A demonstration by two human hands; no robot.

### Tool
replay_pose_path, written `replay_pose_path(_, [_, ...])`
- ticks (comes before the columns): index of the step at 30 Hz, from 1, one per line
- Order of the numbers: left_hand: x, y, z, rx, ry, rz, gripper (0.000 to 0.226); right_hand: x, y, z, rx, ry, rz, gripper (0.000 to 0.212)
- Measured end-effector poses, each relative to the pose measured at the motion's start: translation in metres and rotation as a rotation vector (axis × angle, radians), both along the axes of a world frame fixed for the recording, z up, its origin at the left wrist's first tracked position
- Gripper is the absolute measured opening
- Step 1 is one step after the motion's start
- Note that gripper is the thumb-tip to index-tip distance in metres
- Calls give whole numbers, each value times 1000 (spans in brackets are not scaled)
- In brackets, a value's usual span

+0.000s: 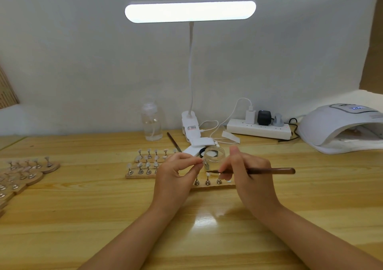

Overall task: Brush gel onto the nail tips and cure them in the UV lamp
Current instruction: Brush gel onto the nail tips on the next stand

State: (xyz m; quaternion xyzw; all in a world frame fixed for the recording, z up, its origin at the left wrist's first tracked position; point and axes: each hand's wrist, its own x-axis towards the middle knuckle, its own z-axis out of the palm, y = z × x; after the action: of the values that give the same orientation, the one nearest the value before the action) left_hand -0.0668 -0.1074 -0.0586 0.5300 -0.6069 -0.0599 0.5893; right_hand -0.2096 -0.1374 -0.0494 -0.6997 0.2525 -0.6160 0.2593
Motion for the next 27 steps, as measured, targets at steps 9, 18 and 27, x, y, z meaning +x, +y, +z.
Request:
replay_pose_path(9, [-1, 1, 2, 13, -7, -11, 24, 3, -1, -2, -61, 27, -33, 44])
replay_pose_path(18, [-1, 0, 1, 29, 16, -14, 27, 2, -1, -2, -50, 6, -29, 44])
replay_pose_path(27, [1, 0, 0, 36, -4, 1, 22, 3, 2, 2, -26, -15, -20, 41])
